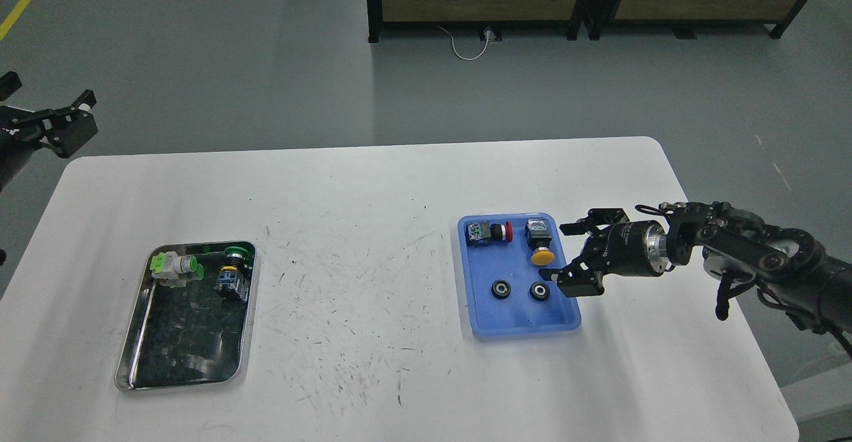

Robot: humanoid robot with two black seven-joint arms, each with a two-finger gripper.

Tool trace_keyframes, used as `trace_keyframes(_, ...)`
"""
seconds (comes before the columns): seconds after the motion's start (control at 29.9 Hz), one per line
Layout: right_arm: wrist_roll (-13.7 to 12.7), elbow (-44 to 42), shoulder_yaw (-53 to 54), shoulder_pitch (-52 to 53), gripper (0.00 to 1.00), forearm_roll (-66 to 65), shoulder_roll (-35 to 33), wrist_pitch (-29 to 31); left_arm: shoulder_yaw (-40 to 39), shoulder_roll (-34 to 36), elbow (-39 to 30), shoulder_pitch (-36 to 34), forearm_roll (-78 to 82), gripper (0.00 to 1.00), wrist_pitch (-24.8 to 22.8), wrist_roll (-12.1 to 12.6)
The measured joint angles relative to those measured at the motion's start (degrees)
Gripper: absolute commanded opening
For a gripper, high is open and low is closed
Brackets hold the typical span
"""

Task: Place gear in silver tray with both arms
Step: 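Lower the right gripper onto a black gear in the blue tray and grasp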

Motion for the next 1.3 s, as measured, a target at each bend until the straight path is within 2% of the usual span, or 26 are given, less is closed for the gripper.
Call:
trace_keyframes(0.33,-0.4,0.0,-0.2,0.1,1.00,-3.0,1.2,0.0,0.2,-0.1,-0.3,0.2,0.2,1.00,0.0,-0.5)
trace_keyframes(0.8,-3.0,0.0,-0.4,-1.0,0.99,-4.5,4.3,0.0,0.2,-0.2,-0.3,1.1,0.2,1.00,0.3,-0.5)
trace_keyframes(1.04,-3.0,-0.1,-0.4,-1.8,0.90,-4.5,4.2,0.0,0.2,-0.2,-0.3,1.4,0.2,1.00,0.5,-0.5)
trace_keyframes(1.3,-3.0,-0.1,-0.4,-2.5,0.90,-5.4,4.2,0.0,0.2,-0.1,-0.3,2.1,0.2,1.00,0.5,-0.7)
